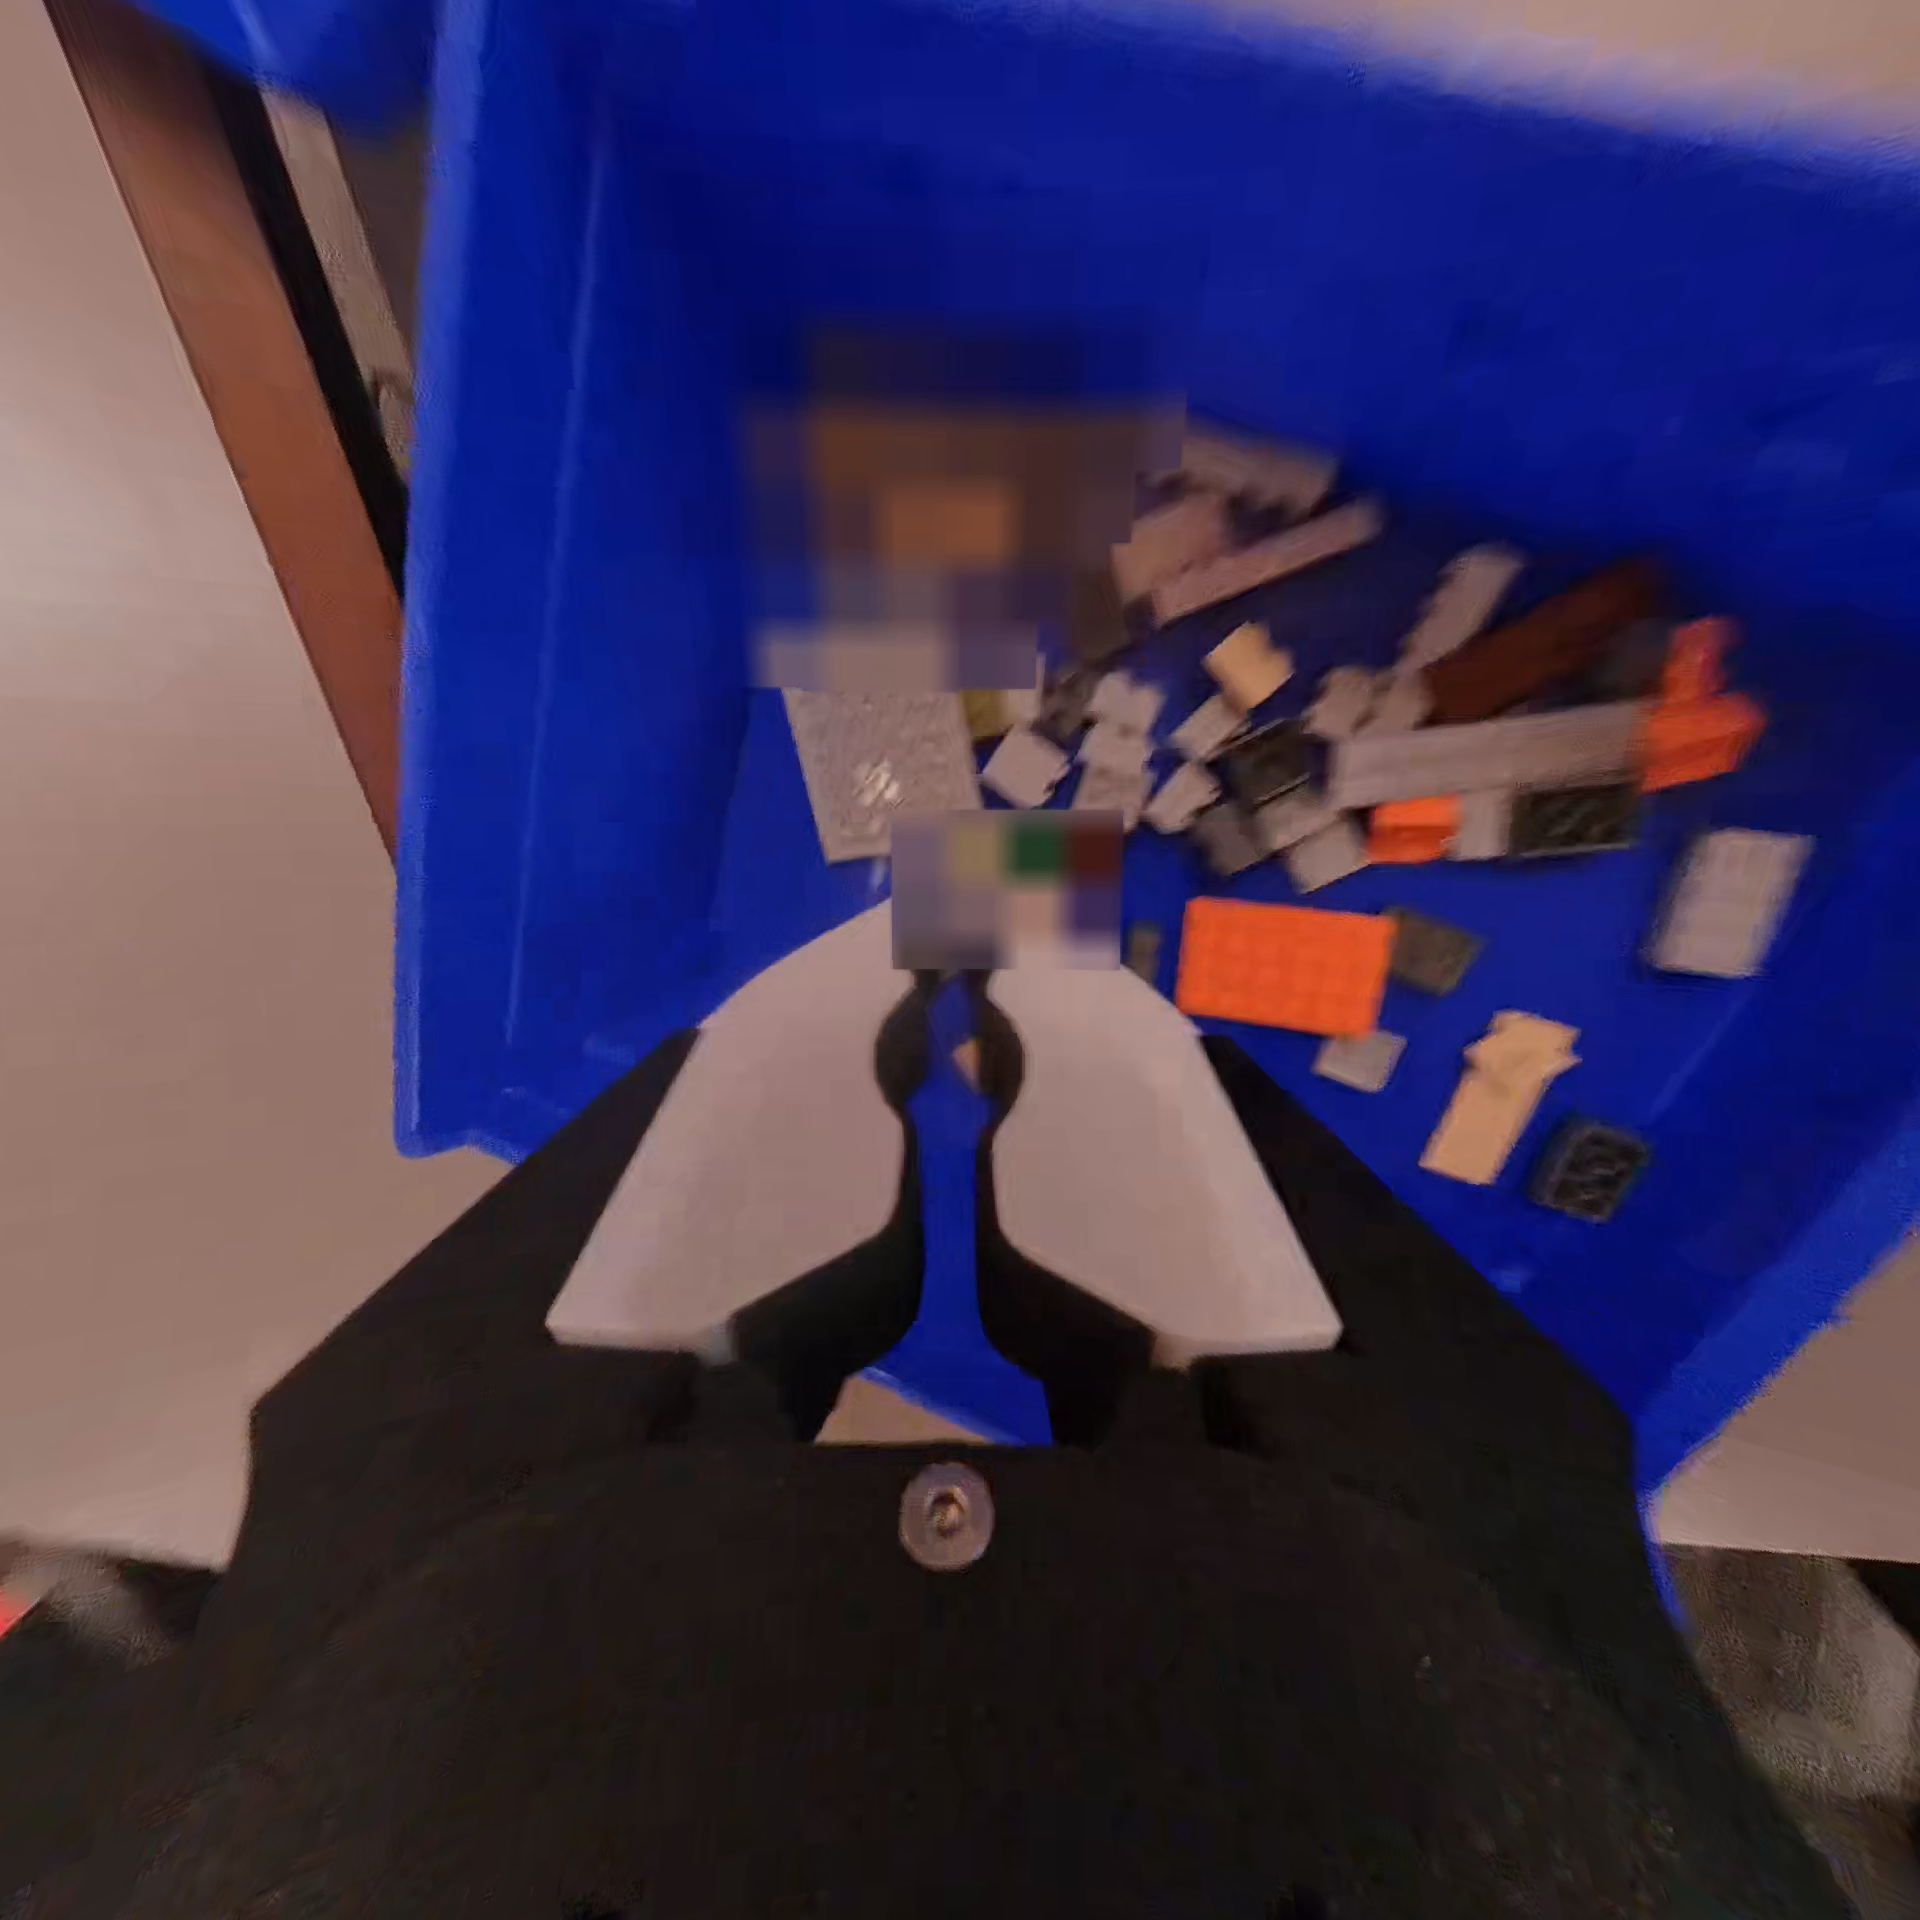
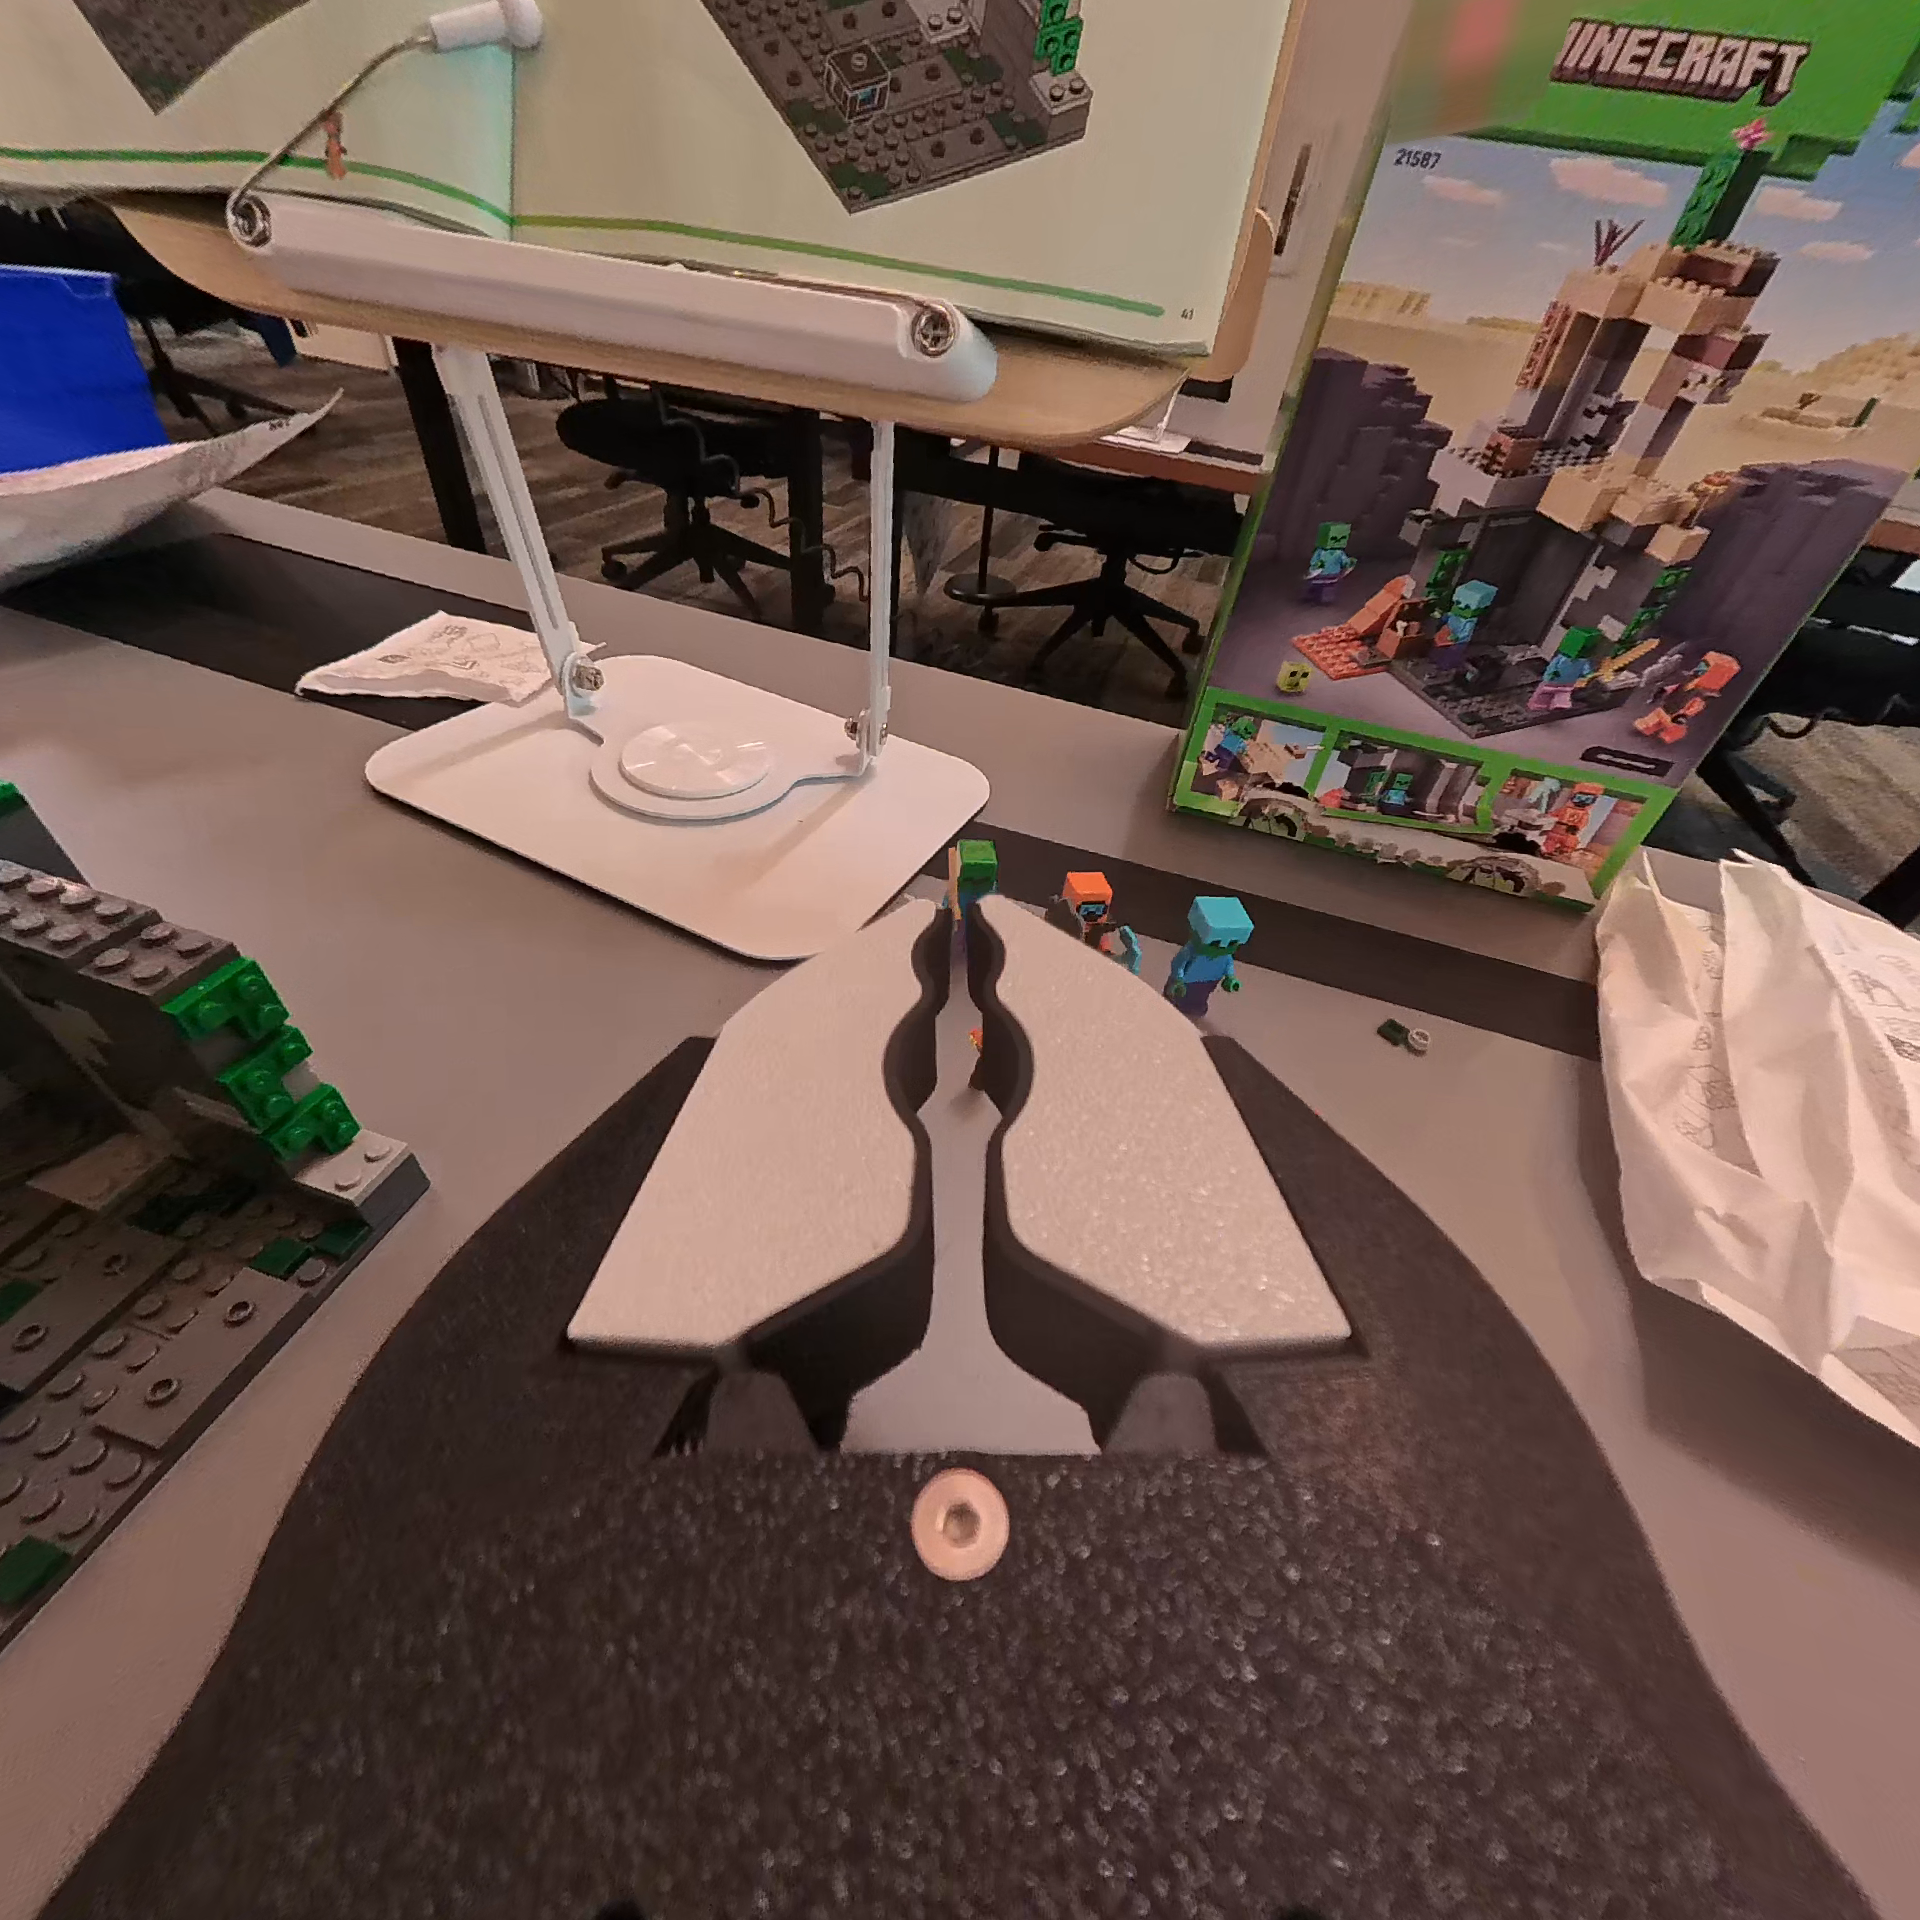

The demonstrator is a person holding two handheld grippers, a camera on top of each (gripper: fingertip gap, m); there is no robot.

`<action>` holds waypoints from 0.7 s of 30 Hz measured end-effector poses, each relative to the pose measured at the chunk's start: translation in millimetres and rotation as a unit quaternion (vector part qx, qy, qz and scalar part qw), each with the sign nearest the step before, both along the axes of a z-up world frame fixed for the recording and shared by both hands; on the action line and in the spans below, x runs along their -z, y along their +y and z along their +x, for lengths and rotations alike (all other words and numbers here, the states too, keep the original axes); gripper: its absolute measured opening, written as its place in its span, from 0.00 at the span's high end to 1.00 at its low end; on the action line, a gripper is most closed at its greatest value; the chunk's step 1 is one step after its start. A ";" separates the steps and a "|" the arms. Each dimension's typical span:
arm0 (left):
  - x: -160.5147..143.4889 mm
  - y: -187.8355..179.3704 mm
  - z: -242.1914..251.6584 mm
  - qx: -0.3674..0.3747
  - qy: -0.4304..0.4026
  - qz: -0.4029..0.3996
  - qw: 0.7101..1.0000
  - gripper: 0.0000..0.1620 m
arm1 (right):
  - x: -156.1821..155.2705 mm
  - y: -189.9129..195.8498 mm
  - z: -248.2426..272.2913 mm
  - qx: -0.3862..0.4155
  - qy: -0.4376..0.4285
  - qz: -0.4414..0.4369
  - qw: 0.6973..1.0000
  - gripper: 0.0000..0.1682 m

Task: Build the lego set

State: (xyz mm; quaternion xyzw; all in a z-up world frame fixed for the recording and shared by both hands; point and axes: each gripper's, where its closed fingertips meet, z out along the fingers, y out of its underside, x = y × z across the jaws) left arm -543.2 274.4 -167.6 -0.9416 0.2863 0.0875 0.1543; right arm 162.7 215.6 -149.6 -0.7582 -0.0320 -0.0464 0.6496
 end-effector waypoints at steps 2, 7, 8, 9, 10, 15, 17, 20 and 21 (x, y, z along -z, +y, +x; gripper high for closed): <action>23.6 -7.3 -17.0 -0.017 0.042 -0.067 0.997 0.90 | 1.1 0.3 0.1 0.000 -0.001 -0.002 1.000 0.99; 54.5 -9.4 -28.6 -0.064 0.065 -0.138 0.986 0.88 | 1.4 0.2 2.6 0.002 0.001 -0.002 1.000 0.99; 58.9 -11.2 -30.1 -0.074 0.065 -0.151 0.984 0.88 | 1.0 0.1 3.2 0.003 0.002 -0.002 1.000 0.99; 61.8 -11.8 -33.7 -0.080 0.075 -0.157 0.981 0.87 | 0.5 0.0 3.9 0.003 0.004 -0.001 1.000 0.99; 63.6 -12.0 -37.5 -0.083 0.086 -0.160 0.980 0.87 | 0.0 -0.1 4.5 0.004 0.005 0.000 1.000 0.99; 73.4 -16.8 -41.2 -0.098 0.088 -0.177 0.975 0.86 | 0.6 0.5 4.7 0.002 0.012 -0.001 1.000 0.99; 78.8 -17.6 -43.3 -0.107 0.088 -0.181 0.974 0.86 | 1.2 0.9 3.4 0.001 0.010 -0.002 1.000 0.99; 81.7 -18.1 -45.4 -0.115 0.091 -0.184 0.972 0.88 | 1.0 0.6 2.6 0.000 0.009 -0.002 1.000 0.99; 82.0 -18.6 -44.5 -0.117 0.088 -0.187 0.971 0.89 | 0.7 0.6 2.8 0.001 0.010 -0.001 1.000 0.99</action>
